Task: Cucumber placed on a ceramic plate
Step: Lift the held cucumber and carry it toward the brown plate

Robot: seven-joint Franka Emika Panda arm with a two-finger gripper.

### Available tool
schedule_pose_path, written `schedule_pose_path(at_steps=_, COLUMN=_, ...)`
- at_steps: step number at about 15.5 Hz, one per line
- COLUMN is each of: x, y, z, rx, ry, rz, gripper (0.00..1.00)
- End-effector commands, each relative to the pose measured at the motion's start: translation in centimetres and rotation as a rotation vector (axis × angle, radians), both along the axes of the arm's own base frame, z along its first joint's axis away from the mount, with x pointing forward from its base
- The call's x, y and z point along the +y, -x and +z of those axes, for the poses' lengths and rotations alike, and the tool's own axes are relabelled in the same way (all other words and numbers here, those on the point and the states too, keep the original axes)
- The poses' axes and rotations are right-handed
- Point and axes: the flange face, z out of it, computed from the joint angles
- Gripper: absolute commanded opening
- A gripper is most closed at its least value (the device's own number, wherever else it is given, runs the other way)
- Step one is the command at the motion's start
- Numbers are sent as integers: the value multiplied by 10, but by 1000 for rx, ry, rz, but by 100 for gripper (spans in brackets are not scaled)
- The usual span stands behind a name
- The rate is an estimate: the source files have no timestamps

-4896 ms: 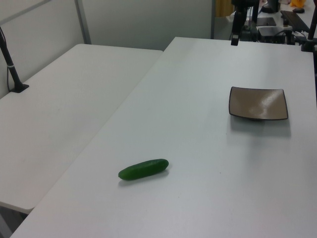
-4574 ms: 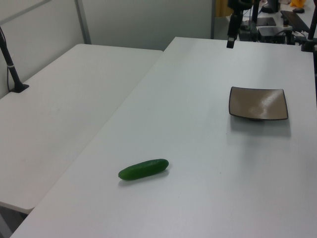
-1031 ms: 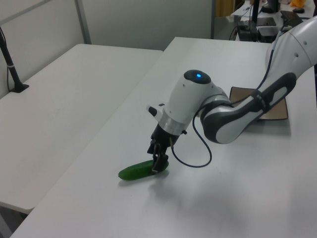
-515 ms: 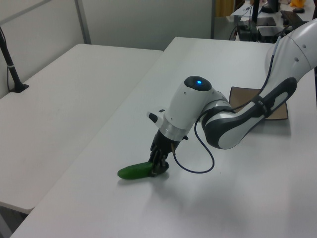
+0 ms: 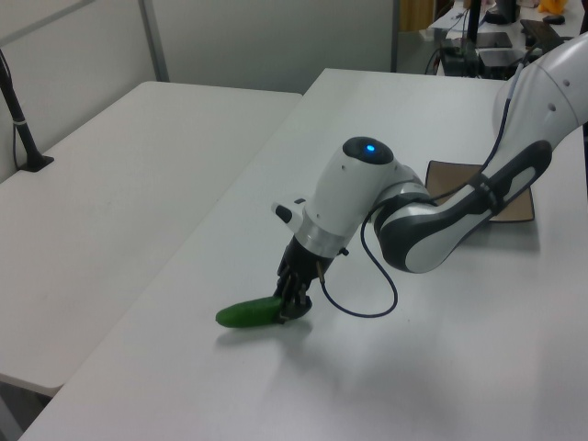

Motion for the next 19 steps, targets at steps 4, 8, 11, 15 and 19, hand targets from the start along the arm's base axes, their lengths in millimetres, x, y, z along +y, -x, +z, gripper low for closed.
schedule_pose_path(at_steps=4, x=-40, y=28, z=85, rx=-30, ry=-17, rz=-42, gripper=7)
schedule_pose_path(at_steps=8, x=-79, y=49, z=141, rx=31, ry=23, rz=-99, gripper=1)
schedule_pose_path(at_steps=11, x=-107, y=66, z=176, rx=105, ry=41, rz=-153, gripper=1)
schedule_pose_path(at_steps=15, x=-154, y=88, z=209, rx=205, ry=41, rz=-227, gripper=1)
schedule_pose_path(at_steps=19, x=-199, y=108, z=224, rx=284, ry=91, rz=-273, gripper=1)
